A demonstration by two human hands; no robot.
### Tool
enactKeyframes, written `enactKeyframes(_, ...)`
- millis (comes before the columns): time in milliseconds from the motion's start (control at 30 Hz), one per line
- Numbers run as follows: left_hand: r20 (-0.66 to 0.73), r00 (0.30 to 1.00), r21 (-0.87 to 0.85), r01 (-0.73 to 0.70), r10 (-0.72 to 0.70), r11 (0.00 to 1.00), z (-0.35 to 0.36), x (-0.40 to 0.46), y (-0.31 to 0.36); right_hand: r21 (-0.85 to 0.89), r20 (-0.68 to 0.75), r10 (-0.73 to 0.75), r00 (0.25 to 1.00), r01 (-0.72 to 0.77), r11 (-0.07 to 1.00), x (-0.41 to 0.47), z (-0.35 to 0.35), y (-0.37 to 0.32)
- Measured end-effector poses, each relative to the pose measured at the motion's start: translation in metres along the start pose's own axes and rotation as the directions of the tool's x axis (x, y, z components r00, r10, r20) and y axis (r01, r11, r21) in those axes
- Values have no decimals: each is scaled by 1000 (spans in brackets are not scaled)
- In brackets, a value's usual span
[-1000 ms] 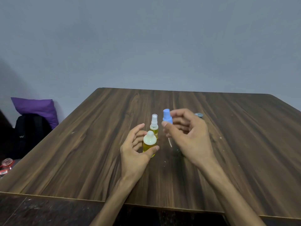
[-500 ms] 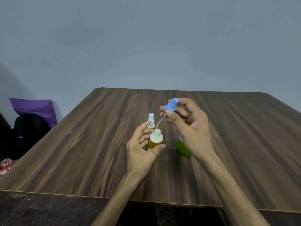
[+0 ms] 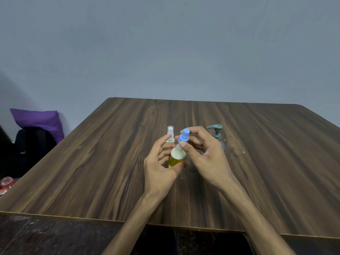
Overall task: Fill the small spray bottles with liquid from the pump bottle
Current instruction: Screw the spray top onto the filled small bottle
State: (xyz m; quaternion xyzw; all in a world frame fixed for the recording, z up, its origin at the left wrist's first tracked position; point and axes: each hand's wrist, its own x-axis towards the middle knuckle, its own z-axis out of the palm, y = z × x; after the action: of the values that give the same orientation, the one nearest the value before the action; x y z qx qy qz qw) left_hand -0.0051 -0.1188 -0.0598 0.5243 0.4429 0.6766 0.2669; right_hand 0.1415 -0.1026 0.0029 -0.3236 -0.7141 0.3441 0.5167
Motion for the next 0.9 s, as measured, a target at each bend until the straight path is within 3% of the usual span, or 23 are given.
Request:
enactKeyframes(400,5,1000,-12,5,-5,1000,2,-2,2,-7,55,42,998,-42,999,-4,-2,11)
enactKeyframes(633,15,1000,-22,14,-14,1000,5,-2,0,-183,36,18,999,-11,983,-4,-10,15)
enactKeyframes(900,34,999,-16,18,-17,1000,8,-2,-3,-315,144,-16,989,61,947,12,-28,-3)
